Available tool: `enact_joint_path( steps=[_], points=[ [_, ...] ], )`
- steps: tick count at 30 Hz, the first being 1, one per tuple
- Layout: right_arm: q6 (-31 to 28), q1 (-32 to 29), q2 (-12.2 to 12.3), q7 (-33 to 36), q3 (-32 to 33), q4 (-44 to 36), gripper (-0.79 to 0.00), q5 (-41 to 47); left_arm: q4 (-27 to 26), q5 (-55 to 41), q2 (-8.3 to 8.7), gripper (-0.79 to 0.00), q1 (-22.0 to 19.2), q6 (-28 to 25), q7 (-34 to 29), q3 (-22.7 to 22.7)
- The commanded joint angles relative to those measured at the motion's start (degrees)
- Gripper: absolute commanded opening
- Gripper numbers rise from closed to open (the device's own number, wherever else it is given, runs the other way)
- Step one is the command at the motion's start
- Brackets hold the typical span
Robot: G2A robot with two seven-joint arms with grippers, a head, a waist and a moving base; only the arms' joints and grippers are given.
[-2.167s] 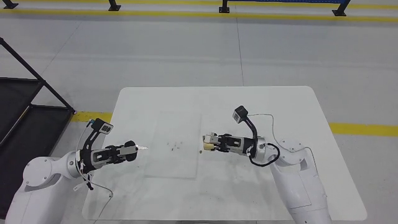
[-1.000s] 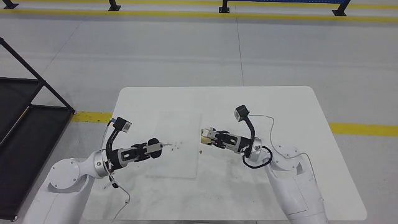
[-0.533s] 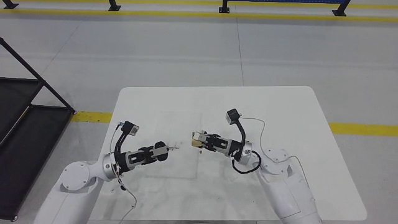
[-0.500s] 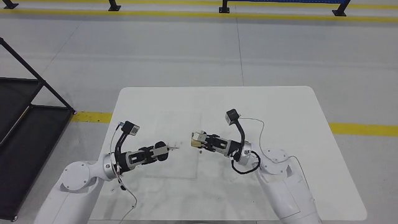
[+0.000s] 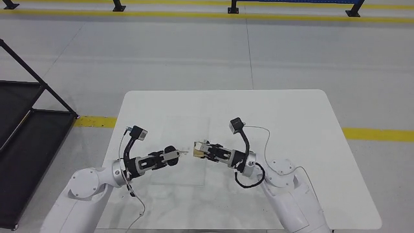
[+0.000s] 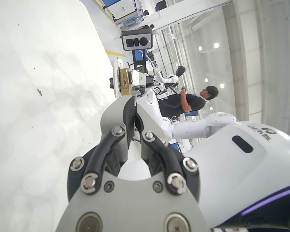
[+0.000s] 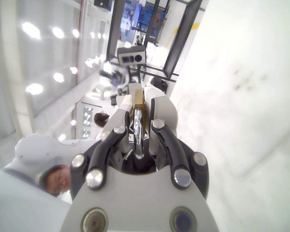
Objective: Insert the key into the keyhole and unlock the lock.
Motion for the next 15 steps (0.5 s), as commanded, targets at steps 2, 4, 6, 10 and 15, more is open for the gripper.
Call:
enact_joint_path(
  steps=[2,4,6,10,15],
  points=[
    [-0.26,-0.02,0.16,-0.01,-0.29,-0.19,-0.785,0.01,-0.06,0.1,0.03,-0.785,-0.06,0.17,0.41,0.33],
    [-0.35,-0.04,0.28,0.0,-0.48,-0.34,-0.785,0.04,-0.19,0.29,0.06,-0.785,-0.11,0.32,0.62,0.57],
    [-0.45,-0.06,0.41,-0.02,-0.62,-0.52,-0.785,0.11,-0.26,0.57,0.09,-0.785,-0.16,0.5,0.99,0.79],
    [-0.61,-0.08,0.68,0.02,-0.86,-0.94,-0.785,0.13,-0.39,0.9,0.15,-0.785,-0.27,0.79,1.43,1.22],
    [-0.79,-0.13,1.01,-0.09,-1.07,-1.31,-0.785,0.23,-0.52,1.25,0.23,-0.785,-0.29,1.09,2.07,1.58]
  ],
)
